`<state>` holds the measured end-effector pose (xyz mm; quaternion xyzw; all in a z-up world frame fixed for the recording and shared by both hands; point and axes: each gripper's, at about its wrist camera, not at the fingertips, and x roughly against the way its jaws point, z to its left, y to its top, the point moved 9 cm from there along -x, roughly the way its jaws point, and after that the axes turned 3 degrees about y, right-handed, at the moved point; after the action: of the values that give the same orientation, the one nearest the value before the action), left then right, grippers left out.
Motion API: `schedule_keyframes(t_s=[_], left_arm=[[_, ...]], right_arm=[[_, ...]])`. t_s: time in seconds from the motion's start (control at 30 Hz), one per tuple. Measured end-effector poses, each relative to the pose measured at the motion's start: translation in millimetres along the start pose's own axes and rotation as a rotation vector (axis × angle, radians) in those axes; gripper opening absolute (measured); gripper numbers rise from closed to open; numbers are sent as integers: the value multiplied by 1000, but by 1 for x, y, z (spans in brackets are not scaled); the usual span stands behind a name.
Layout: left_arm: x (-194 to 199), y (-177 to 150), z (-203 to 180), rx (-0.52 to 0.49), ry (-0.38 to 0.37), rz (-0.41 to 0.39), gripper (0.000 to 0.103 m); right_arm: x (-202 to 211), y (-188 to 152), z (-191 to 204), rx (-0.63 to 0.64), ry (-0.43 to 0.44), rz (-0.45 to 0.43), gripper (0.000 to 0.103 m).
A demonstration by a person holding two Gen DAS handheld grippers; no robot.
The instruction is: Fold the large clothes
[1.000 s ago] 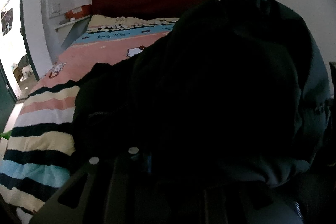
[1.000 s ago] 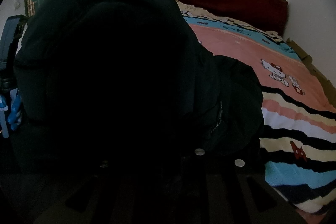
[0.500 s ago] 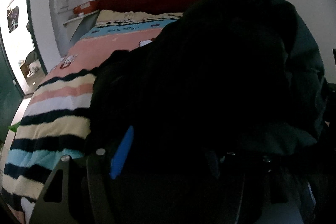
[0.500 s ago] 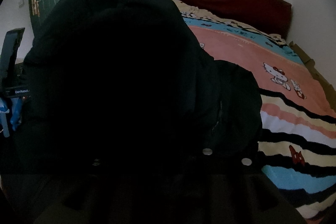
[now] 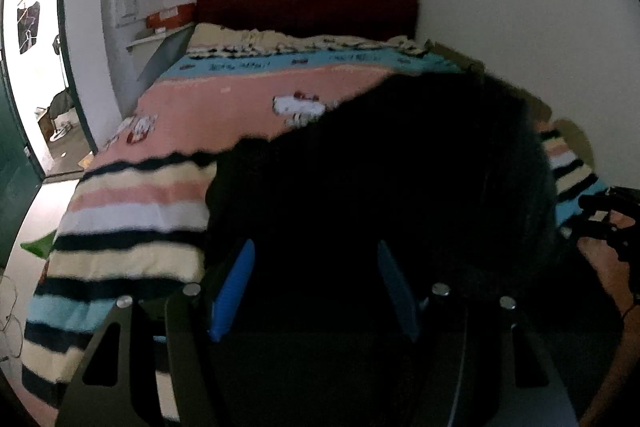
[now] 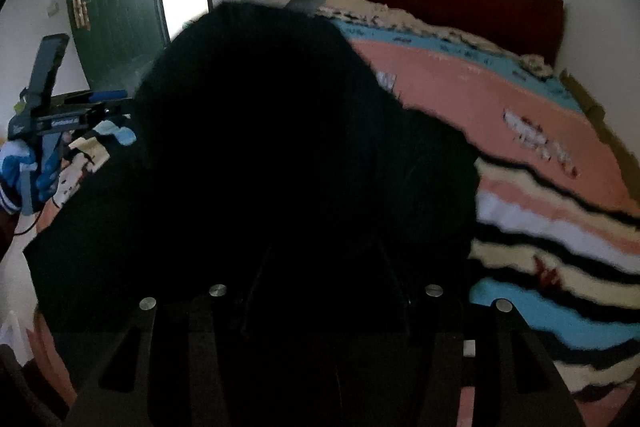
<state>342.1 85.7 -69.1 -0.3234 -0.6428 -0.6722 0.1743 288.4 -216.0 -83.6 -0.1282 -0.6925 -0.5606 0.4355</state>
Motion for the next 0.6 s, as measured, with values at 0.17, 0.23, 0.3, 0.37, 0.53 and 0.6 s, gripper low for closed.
schedule_keyframes(t_s=[0.17, 0.23, 0.3, 0.37, 0.53, 0.6], left_arm=[[-8, 62, -16, 2, -41, -27, 62], [-17, 79, -22, -5, -36, -28, 62], [-31, 98, -30, 2, -47, -19, 62], [-41, 108, -40, 12, -63, -13, 62], [-66, 114, -71, -25, -93, 9, 62], [-73, 100, -80, -45, -94, 29, 62]], right_arm=[[18, 65, -8, -9, 11, -95, 52], [16, 91, -10, -8, 6, -122, 52], [7, 116, -11, -14, 6, -135, 52], [-7, 138, -11, -33, 15, -140, 52], [-42, 164, -5, -115, 96, -129, 52], [-55, 159, -3, -119, 102, -99, 52]])
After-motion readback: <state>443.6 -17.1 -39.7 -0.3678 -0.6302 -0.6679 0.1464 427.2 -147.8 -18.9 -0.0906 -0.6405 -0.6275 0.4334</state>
